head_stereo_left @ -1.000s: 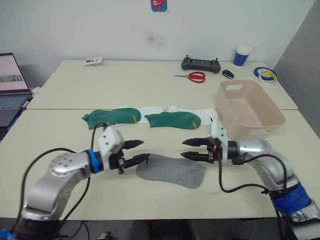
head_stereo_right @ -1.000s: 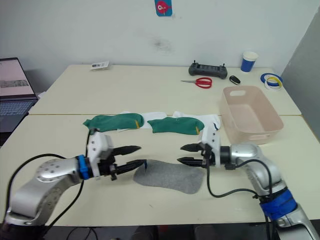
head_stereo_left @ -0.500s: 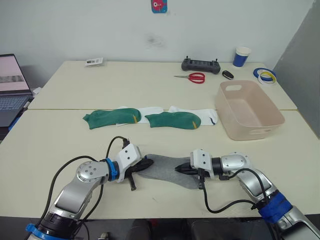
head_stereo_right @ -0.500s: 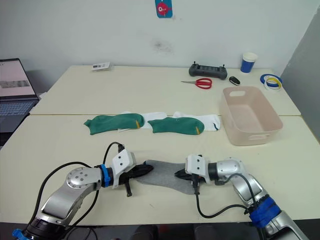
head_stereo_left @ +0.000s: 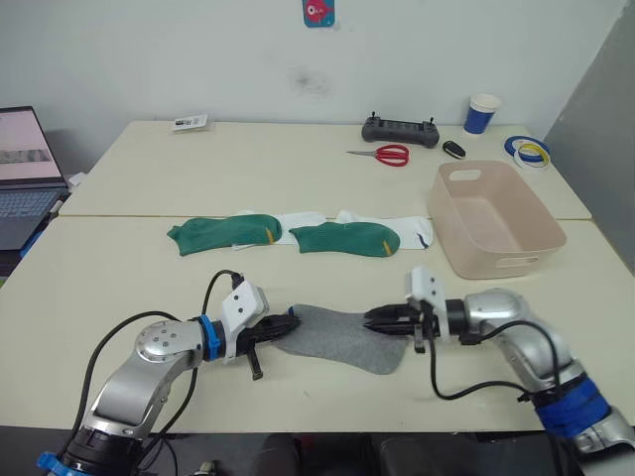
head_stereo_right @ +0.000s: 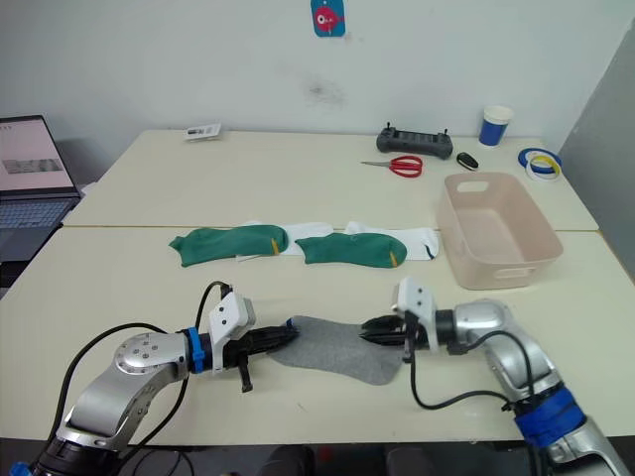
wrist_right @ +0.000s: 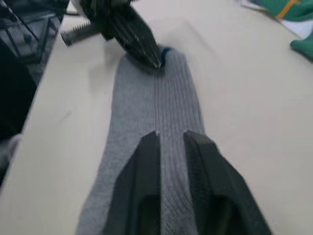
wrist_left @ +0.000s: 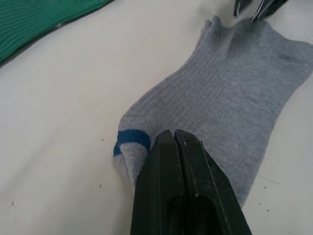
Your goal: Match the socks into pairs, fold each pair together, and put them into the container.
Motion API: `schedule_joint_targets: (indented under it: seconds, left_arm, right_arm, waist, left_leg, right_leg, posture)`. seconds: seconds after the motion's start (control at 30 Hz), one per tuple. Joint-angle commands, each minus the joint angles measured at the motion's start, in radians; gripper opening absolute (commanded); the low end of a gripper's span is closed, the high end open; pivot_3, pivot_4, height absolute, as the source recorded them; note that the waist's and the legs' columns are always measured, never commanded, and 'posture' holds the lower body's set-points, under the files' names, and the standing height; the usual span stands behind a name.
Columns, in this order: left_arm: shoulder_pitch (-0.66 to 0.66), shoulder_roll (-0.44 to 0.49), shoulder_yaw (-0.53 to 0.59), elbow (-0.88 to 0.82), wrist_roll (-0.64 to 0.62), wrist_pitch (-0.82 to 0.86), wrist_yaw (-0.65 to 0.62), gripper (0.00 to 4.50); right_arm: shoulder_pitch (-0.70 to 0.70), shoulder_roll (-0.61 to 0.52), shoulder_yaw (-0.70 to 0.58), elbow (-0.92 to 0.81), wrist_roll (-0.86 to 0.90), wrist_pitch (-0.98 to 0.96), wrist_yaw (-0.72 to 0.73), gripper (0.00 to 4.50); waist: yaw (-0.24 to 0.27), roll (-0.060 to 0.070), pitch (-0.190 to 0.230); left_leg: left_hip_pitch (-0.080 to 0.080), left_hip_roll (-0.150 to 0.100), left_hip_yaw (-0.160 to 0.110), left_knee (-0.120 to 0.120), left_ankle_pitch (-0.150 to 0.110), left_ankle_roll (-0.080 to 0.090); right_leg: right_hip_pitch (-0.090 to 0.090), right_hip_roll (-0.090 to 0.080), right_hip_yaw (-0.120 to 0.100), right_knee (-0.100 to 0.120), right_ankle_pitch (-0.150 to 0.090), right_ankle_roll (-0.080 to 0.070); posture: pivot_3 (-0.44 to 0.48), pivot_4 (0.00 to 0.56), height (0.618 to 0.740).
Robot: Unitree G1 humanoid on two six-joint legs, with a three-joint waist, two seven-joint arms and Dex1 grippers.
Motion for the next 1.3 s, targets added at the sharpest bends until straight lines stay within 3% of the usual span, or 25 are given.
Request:
schedule_joint_targets:
  seconds: [0.03,0.27,0.3,0.43,0.73,1.03,1.3]
  left_arm:
    - [-0.021,0.017,-0.036,-0.012,0.036,-0.012,-0.020,0.00]
    - [-0.018,0.032,-0.135,0.019,0.115,0.000,-0.049,0.00]
    - [-0.016,0.034,-0.144,0.026,0.129,-0.001,-0.045,0.00]
    - [-0.018,0.031,-0.160,0.041,0.153,0.010,-0.029,0.00]
    - [-0.017,0.031,-0.165,0.029,0.150,0.027,-0.024,0.00]
    - [-0.007,0.026,-0.148,-0.013,0.118,0.061,-0.034,0.00]
    - [-0.015,0.031,-0.147,-0.006,0.127,0.058,-0.039,0.00]
  right_arm:
    - [-0.029,-0.050,-0.132,-0.051,0.185,0.299,-0.040,1.90]
    - [-0.019,-0.132,-0.257,-0.048,0.347,0.758,-0.183,4.35]
    - [-0.020,-0.130,-0.270,-0.050,0.365,0.832,-0.206,4.43]
    - [-0.041,-0.083,-0.316,-0.067,0.416,1.009,-0.290,4.43]
    - [-0.002,-0.054,-0.299,0.022,0.635,1.023,-0.519,4.43]
    - [-0.045,0.173,-0.380,0.163,0.740,1.023,-0.833,4.43]
    - [-0.039,0.189,-0.372,0.183,0.877,1.023,-0.857,4.43]
  waist:
    - [0.002,0.000,0.000]
    - [0.005,0.000,0.000]
    - [0.005,0.000,0.000]
    - [0.004,0.001,-0.001]
    - [0.003,0.001,-0.001]
    - [-0.016,0.000,-0.005]
    - [-0.016,0.001,-0.006]
  left_leg:
    - [0.000,0.000,0.000,0.000,0.000,0.000]
    - [-0.003,0.000,0.001,-0.001,0.000,0.000]
    - [-0.003,0.000,0.001,-0.001,0.000,0.000]
    - [-0.002,0.000,0.002,-0.001,0.000,0.000]
    - [-0.003,-0.001,0.004,-0.001,0.000,0.000]
    - [-0.001,0.000,0.004,-0.001,0.000,0.001]
    - [-0.001,0.000,0.004,-0.001,0.000,0.001]
  right_leg:
    - [0.000,0.000,0.000,-0.001,0.000,0.000]
    - [-0.003,0.000,0.000,-0.001,0.000,0.000]
    - [-0.003,0.000,0.000,-0.001,0.000,0.000]
    - [-0.003,0.000,0.001,-0.001,0.000,0.000]
    - [-0.003,0.002,0.000,-0.003,0.000,0.001]
    - [-0.003,0.004,0.002,-0.002,0.001,0.002]
    - [-0.003,0.004,0.002,-0.002,0.001,0.002]
  posture:
    - [0.000,0.150,0.740]
    - [0.000,0.150,0.740]
    - [0.000,0.150,0.740]
    - [0.000,0.150,0.740]
    - [0.000,0.150,0.740]
    - [0.000,0.150,0.740]
    - [0.000,0.150,0.740]
